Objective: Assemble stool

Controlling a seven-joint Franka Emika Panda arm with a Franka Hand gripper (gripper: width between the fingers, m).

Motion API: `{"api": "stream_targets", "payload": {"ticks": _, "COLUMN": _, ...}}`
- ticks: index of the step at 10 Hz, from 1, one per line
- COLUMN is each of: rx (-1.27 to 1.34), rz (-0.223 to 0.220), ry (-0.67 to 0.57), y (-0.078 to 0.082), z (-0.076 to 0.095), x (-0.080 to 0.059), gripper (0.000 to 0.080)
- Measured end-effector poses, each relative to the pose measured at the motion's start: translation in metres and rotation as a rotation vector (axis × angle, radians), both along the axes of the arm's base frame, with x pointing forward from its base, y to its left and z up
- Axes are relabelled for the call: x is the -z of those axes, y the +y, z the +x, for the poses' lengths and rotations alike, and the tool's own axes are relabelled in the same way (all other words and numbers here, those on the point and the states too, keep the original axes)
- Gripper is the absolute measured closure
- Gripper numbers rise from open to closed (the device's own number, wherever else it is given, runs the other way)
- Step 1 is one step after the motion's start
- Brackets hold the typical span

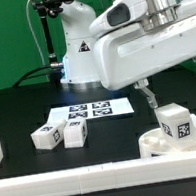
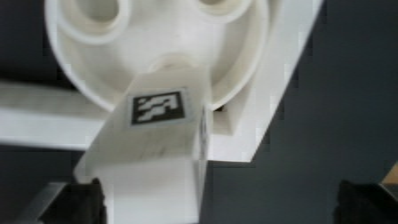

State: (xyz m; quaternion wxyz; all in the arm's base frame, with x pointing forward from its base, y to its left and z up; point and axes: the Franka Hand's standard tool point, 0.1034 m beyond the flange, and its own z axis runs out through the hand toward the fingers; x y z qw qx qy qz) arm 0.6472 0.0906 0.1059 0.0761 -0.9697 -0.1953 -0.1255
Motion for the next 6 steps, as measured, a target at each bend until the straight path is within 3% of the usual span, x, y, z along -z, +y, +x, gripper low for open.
{"api": "stream_targets", "payload": {"ticks": 3, "rx": -0.317, "rz": -0.109, "ry": -0.085, "y": 0.0036, "z": 0.0043, "x": -0.0024, "gripper": 0.015}}
{"api": "stream_targets", "payload": {"ticks": 6, "rx": -0.504, "rz": -0.165, "ry": -0.117, "y": -0.0019, "z": 0.0048, "x": -0.0017, "gripper": 0.015}}
